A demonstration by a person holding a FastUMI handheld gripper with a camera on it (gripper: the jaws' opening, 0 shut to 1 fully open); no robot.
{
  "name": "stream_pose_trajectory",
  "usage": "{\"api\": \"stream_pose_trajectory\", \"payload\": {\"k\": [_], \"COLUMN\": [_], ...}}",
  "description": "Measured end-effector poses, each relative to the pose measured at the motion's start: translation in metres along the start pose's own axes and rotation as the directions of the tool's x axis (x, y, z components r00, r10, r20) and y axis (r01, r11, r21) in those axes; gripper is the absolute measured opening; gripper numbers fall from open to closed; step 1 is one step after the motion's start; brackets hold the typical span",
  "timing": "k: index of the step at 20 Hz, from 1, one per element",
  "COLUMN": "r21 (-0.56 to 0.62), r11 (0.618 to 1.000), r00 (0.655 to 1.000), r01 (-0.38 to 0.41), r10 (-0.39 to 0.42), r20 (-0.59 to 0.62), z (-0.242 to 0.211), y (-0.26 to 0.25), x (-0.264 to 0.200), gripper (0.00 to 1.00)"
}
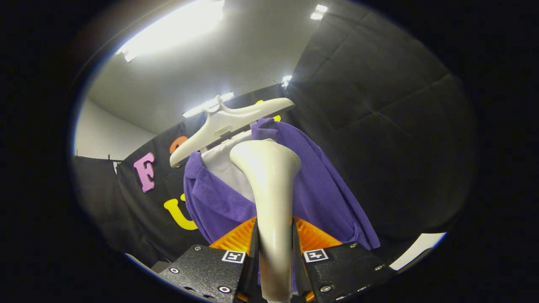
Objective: Iron the clothes twice with a garment steamer, once on the left side and once on the right side.
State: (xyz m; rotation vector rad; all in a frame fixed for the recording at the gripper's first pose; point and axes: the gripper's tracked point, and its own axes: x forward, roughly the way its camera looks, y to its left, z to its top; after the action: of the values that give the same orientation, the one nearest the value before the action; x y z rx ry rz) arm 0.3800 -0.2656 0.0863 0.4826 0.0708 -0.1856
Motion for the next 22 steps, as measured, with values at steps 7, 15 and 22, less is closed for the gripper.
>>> {"api": "stream_pose_trajectory", "payload": {"k": [7,15,22], "r21": [-0.033,-0.048,-0.054], "r11": [0.999,0.997,0.991], "r00": [0.996,0.984,0.965], "r01": [0.018,0.063,0.118], "r10": [-0.020,-0.070,-0.128], "r20": [-0.090,-0.163,-0.229], "z": [-0.039,-0.075,-0.114], "y": [-0.022,-0.042,-0.080], "x": [0.019,0.026,0.003], "gripper": [0.36,0.36,0.36]}}
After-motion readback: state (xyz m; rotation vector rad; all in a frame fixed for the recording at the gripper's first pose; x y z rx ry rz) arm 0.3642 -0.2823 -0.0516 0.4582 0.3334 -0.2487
